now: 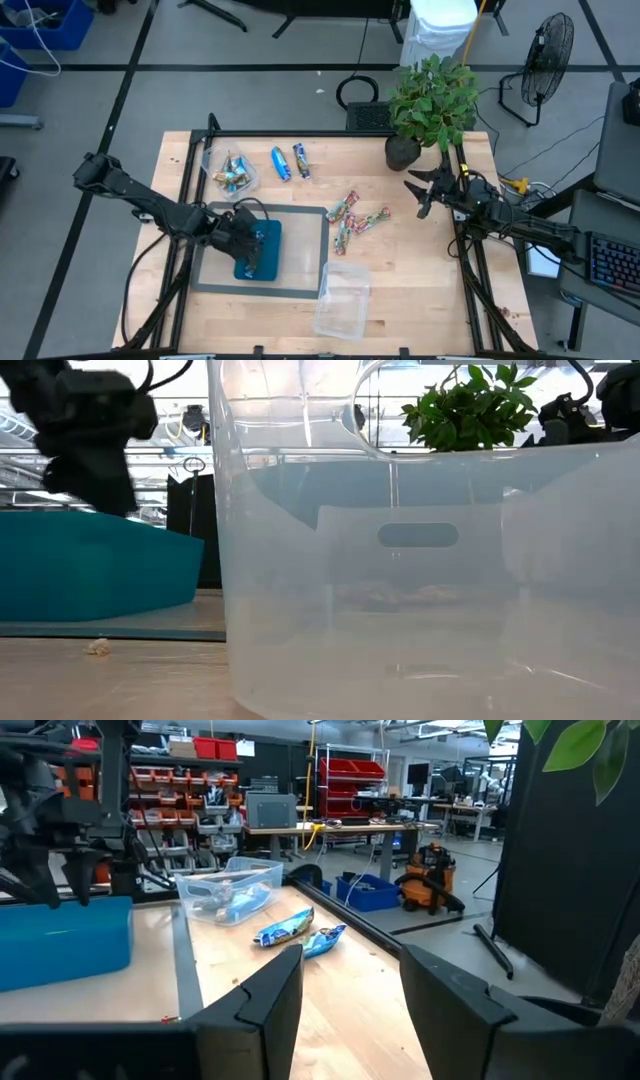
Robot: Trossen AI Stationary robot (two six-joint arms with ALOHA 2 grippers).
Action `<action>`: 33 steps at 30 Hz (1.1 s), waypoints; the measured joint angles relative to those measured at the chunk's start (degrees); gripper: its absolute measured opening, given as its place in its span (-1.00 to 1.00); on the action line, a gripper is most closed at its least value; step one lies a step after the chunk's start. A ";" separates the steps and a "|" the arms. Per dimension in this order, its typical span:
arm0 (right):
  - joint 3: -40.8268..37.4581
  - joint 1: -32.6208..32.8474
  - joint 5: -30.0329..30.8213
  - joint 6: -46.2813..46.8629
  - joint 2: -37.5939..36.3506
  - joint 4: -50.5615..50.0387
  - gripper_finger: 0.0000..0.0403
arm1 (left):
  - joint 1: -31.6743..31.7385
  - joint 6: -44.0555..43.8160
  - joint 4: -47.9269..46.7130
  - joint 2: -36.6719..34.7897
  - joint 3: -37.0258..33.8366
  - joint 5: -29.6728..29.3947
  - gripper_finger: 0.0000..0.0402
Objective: Pick and place Granola Bars by type
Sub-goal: Put the left blue granola bar into the blue bin
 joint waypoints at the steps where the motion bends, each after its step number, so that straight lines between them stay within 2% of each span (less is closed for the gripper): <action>1: 0.00 0.00 0.00 0.24 0.00 0.00 -0.21 | 0.47 1.41 1.07 -0.77 0.00 -0.70 -0.13; 6: 0.00 0.00 0.00 1.08 0.07 -0.02 -0.21 | 4.36 9.90 6.20 -4.22 0.01 -6.23 -0.16; 9: 0.00 0.00 0.00 1.08 0.07 -0.02 -0.21 | 8.83 16.76 9.69 -6.09 -0.01 -6.87 -0.20; 14: 0.00 0.00 0.00 1.08 0.09 -0.04 -0.21 | 20.36 27.55 12.48 -7.17 1.98 1.20 -0.28; 16: 0.00 0.00 0.00 1.08 0.09 -0.04 -0.21 | 25.80 31.19 11.47 -6.82 3.71 4.22 -0.31; 19: 0.00 0.00 0.00 1.09 0.09 -0.07 -0.21 | 33.90 37.01 7.43 -5.21 6.74 5.78 -0.38; 22: 0.00 0.02 0.00 1.08 0.09 -0.17 -0.21 | 41.45 39.95 6.99 -2.34 9.84 6.98 -0.45; 26: 0.00 0.02 0.02 1.09 0.11 -0.55 -0.21 | 49.25 43.53 6.09 3.45 13.97 12.79 -0.49; 29: 0.00 0.02 0.02 1.10 0.20 -0.55 -0.21 | 52.76 46.70 2.82 9.32 18.37 15.45 -0.42; 33: 0.00 0.02 0.02 1.10 0.20 -0.52 -0.21 | 55.20 48.87 -2.30 18.09 25.29 15.37 -0.23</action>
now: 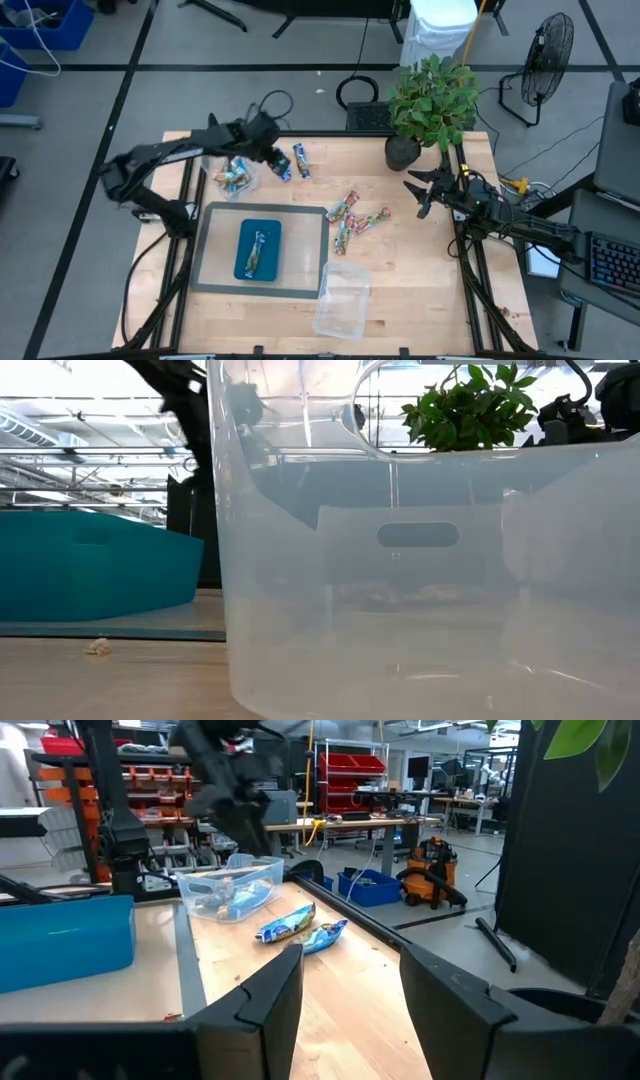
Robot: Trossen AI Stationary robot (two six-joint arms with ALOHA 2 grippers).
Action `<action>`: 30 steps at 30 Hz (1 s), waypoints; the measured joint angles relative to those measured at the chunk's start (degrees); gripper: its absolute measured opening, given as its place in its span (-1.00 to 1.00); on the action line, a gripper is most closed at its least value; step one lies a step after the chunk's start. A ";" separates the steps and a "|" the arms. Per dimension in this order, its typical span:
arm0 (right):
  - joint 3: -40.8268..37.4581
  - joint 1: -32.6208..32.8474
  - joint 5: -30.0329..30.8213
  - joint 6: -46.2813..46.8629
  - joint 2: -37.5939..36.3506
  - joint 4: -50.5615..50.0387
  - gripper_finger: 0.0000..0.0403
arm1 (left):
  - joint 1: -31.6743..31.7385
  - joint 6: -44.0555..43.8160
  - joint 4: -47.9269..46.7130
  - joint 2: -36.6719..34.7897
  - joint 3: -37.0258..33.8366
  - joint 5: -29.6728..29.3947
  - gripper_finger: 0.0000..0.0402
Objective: Pick and place Granola Bars by type
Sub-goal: Put the left blue granola bar into the blue bin
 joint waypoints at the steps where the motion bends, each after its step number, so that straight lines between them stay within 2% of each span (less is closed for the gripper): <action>1: 0.00 0.00 0.00 0.00 0.00 0.00 -0.21 | 0.35 -0.39 -0.79 2.19 1.88 0.29 -0.17; 6: 0.00 0.00 0.00 0.00 0.00 0.02 -0.21 | -0.06 -1.33 -7.51 11.94 10.62 6.00 0.07; 9: 0.00 0.00 0.00 -0.02 0.00 0.04 -0.21 | -1.36 1.39 -12.88 16.66 14.09 3.93 0.14; 12: 0.00 0.00 0.00 0.00 0.00 0.04 -0.21 | -2.15 2.66 -15.15 20.59 15.58 1.42 0.13; 16: 0.00 0.00 0.00 -0.01 0.00 0.04 -0.21 | -2.60 4.09 -15.12 23.16 15.70 1.38 0.10; 30: 0.00 0.00 0.00 0.00 0.00 0.07 -0.21 | -4.83 5.24 -15.45 26.80 15.48 -3.40 -0.05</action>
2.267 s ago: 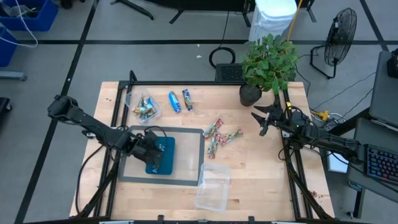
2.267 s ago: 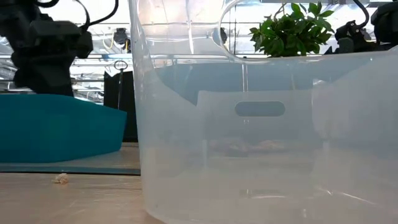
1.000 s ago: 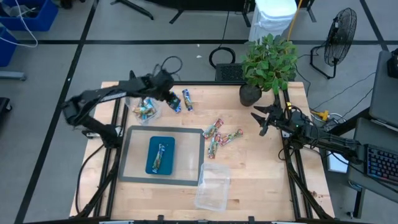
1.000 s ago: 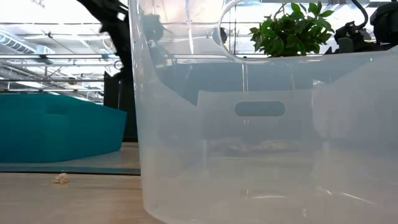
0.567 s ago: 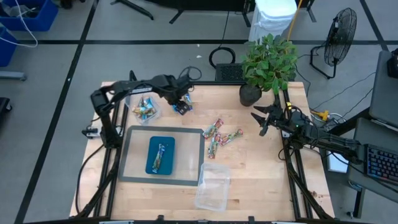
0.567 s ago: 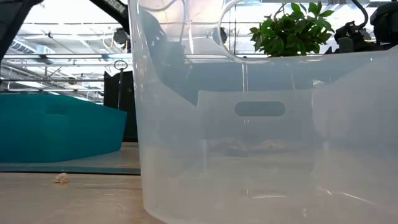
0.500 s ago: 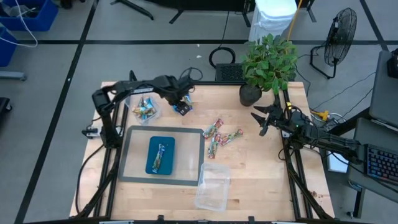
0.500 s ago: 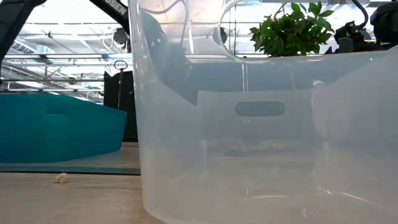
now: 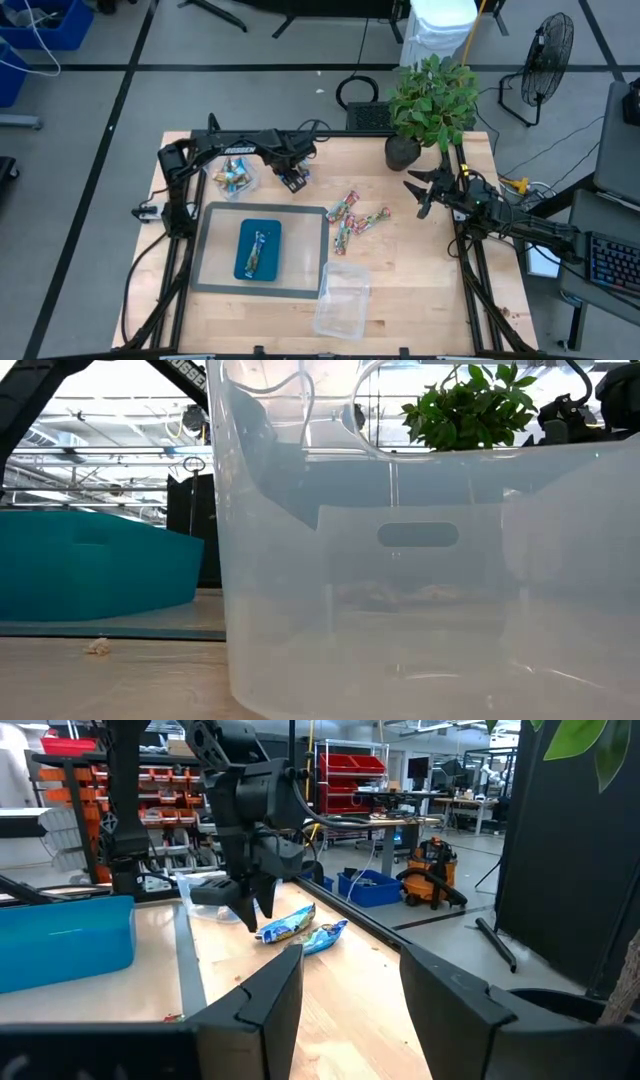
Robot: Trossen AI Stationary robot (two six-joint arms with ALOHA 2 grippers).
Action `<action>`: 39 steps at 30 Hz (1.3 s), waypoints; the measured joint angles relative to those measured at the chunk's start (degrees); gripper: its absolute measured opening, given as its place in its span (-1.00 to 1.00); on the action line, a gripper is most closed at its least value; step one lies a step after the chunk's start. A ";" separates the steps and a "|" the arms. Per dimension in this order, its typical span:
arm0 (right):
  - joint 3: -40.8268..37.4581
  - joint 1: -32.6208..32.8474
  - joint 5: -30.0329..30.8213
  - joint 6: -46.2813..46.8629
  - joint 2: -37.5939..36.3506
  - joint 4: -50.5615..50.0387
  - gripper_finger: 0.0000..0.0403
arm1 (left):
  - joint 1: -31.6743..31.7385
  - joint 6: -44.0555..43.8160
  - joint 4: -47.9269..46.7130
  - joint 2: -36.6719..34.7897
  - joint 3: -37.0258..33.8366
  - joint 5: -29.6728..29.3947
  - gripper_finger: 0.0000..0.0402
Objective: Pick and place Granola Bars by type
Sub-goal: Put the left blue granola bar into the blue bin
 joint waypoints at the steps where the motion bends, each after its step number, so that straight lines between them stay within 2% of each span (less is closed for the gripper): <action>1: 0.00 0.00 0.00 0.00 0.00 0.00 -0.21 | 0.01 -0.46 0.03 -0.02 -0.03 -0.94 -0.06; 6: -0.02 0.00 0.00 0.00 0.00 0.00 -0.21 | 0.04 -2.08 0.05 -0.02 -0.07 -4.06 -0.10; 14: 0.00 -0.01 0.00 0.00 0.00 0.00 -0.21 | 0.15 -1.19 0.10 1.66 -0.15 2.38 -0.09; 30: -0.02 -0.01 0.00 0.00 0.02 0.00 -0.21 | 0.37 -1.67 1.62 3.91 -0.17 -0.23 -0.10; 34: -0.01 0.00 0.00 0.00 0.02 0.00 -0.21 | 0.37 -1.91 1.63 3.82 -0.15 -0.25 -0.23; 39: -0.01 -0.02 0.00 0.00 0.02 0.00 -0.21 | 0.37 -2.31 1.63 3.82 -0.15 -0.26 -0.57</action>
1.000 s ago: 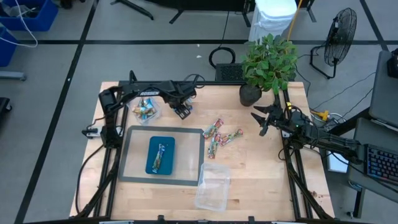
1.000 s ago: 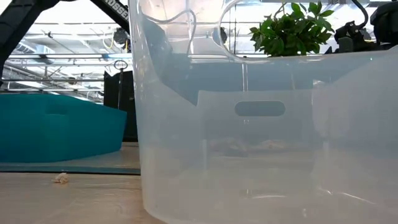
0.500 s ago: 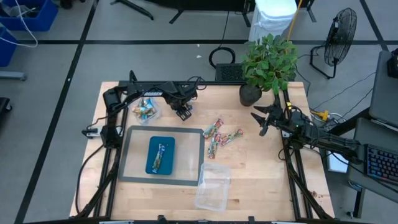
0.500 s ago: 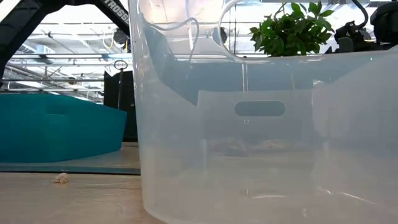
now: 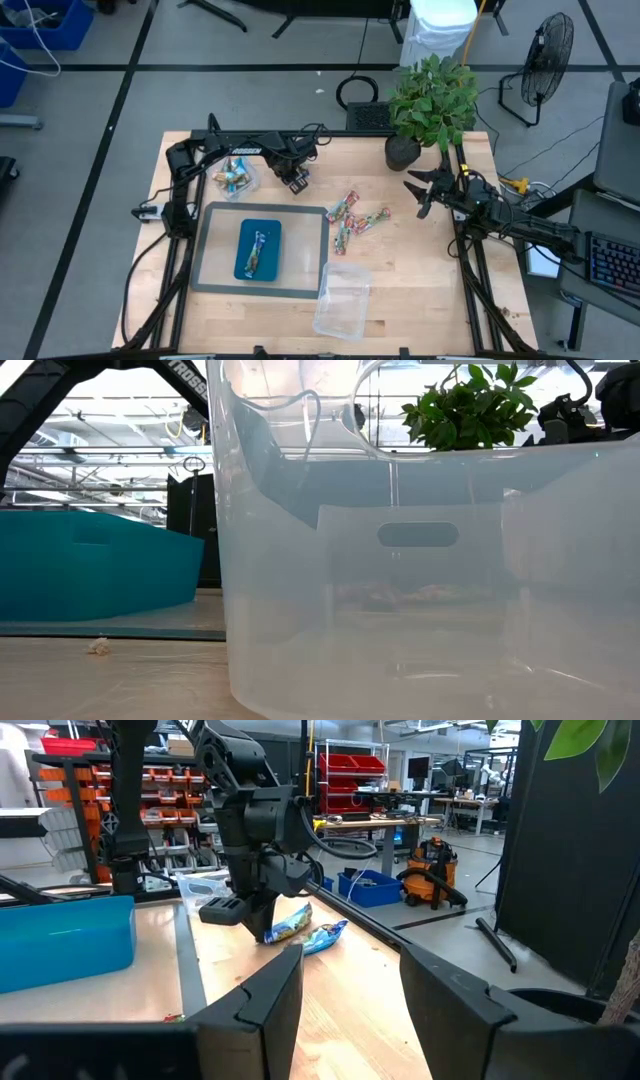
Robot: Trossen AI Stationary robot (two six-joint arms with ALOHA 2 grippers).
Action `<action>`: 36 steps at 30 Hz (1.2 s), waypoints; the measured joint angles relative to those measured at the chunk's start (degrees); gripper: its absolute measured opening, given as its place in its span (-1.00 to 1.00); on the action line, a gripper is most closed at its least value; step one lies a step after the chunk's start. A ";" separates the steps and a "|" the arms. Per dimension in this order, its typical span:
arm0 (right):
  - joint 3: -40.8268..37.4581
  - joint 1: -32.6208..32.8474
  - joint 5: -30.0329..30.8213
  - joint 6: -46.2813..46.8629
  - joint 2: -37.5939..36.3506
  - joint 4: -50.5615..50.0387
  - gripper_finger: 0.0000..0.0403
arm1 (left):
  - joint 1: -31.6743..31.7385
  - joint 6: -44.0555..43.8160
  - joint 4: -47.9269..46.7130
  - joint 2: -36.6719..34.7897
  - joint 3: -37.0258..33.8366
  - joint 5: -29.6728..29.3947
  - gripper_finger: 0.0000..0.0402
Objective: Pick and place Granola Bars by type
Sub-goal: Put the left blue granola bar into the blue bin
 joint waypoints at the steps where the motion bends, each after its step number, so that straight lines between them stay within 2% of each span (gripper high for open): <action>1: -0.01 0.02 0.00 0.00 0.00 0.01 -0.21 | 0.00 0.01 0.02 0.00 0.00 0.00 -0.66; 3: 0.00 0.02 0.00 0.00 0.00 0.00 -0.21 | -0.01 0.00 0.04 -0.02 0.00 -0.07 -0.86; 5: -0.01 0.02 0.00 0.00 0.00 0.02 -0.21 | 0.00 0.12 0.24 -0.02 0.00 -0.11 -0.95; 13: -0.02 0.02 0.00 0.00 0.00 0.00 -0.21 | -1.39 2.19 0.80 -1.29 -0.02 -3.63 -0.99; 23: 0.01 0.00 0.00 0.00 0.00 0.00 -0.21 | -8.12 1.46 0.61 -13.26 -0.02 -6.50 -0.99; 31: 0.01 0.01 -0.01 0.00 0.00 0.00 -0.21 | -18.73 -1.51 0.45 -24.98 -0.02 -17.84 -1.00; 36: 0.00 -0.01 0.00 0.00 0.00 0.00 -0.21 | -26.49 -3.79 0.16 -28.93 0.00 -25.41 -1.00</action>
